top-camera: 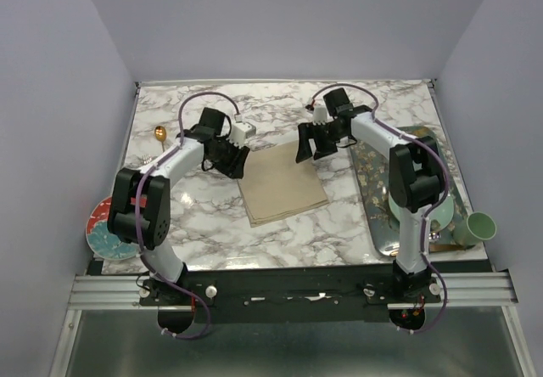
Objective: Fold the napkin into a case and place the utensils inside
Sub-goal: Smooth out the square-folded napkin at the center of the board.
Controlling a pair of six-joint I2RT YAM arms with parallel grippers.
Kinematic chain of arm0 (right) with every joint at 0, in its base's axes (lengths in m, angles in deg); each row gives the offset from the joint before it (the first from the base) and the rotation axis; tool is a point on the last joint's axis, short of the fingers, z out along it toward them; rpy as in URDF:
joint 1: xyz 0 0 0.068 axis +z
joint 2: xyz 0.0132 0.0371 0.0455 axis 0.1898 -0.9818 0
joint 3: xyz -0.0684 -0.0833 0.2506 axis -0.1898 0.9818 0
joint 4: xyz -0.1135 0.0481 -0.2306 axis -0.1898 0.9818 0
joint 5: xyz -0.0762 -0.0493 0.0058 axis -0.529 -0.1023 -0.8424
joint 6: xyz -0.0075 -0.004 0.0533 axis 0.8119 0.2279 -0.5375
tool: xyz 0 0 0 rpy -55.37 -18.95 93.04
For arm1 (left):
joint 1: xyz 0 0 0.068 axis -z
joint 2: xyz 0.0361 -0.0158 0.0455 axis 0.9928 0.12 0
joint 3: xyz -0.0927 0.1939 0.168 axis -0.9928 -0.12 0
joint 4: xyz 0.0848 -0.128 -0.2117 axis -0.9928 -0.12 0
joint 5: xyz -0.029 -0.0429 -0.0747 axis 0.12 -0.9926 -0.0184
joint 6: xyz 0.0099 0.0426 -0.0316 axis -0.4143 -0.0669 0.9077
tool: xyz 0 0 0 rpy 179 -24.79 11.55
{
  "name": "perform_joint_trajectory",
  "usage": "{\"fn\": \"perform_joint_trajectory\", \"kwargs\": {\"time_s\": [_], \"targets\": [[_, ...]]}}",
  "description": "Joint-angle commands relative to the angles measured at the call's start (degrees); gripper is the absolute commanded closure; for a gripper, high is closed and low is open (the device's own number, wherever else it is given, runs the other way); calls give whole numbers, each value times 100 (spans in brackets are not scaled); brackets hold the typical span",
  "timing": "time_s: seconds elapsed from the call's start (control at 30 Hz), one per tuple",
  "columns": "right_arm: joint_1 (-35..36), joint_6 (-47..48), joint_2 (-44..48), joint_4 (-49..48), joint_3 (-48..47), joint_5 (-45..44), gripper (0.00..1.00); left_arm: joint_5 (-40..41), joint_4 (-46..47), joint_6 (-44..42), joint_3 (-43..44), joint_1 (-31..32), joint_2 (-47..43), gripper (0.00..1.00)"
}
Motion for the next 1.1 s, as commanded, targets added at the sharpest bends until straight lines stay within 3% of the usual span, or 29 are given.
{"fn": "perform_joint_trajectory", "kwargs": {"time_s": [0.0, 0.1, 0.13, 0.23, 0.27, 0.43, 0.57, 0.6, 0.73, 1.07], "targets": [[-5, -226, 611, -282, 28, 652, 14, -1296, 333, 1301, 472, -83, -571, 38], [-5, -823, 744, -519, 213, 1073, 20, -2077, 1350, 2322, 456, -83, -370, 29], [-5, -1130, 779, -633, 405, 1154, 21, -2298, 1693, 3031, 430, -74, -264, 25], [-5, -1597, 745, -766, 731, 1339, 28, -2861, 2985, 4282, 429, -65, 333, 22], [-5, -1659, 701, -766, 889, 1382, 31, -2967, 3815, 5199, 403, -65, 500, 22], [-5, -1573, 419, -775, 1198, 1515, 35, -3178, 5754, 6920, 210, -74, 1467, 23], [-5, -1195, 191, -600, 1172, 1182, 45, -3284, 7921, 8431, -36, -144, 2144, 25], [-5, -1133, 121, -529, 1128, 1102, 47, -3259, 8110, 8721, -123, -171, 2354, 25], [-5, -940, -99, 67, 962, 769, 52, -3100, 8358, 8839, -273, -346, 2663, 26], [-5, -588, -600, 912, 627, 522, 59, -3240, 7875, 8400, -862, -908, 2647, 26]]}}
